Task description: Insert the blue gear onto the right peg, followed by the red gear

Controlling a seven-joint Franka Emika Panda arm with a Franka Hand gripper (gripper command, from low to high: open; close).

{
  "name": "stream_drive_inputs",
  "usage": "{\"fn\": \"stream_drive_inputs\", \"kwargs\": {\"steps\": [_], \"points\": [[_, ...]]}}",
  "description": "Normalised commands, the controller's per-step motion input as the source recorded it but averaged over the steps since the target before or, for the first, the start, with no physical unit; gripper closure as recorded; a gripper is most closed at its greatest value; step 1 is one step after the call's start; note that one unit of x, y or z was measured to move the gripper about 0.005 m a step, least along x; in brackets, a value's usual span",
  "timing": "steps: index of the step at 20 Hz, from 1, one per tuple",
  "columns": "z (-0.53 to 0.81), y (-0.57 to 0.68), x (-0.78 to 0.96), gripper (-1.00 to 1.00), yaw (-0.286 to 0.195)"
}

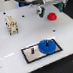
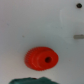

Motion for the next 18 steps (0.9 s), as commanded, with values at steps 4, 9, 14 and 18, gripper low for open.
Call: {"fn": "stream_drive_inputs", "kwargs": {"steps": [4, 9, 14, 18], "points": [[-0.13, 0.43, -0.39, -1.0, 0.0], [-0.36, 0.28, -0.44, -1.0, 0.0], [-0.4, 0.12, -0.25, -1.0, 0.0], [-0.43, 0.01, -0.3, -1.0, 0.0]]}}
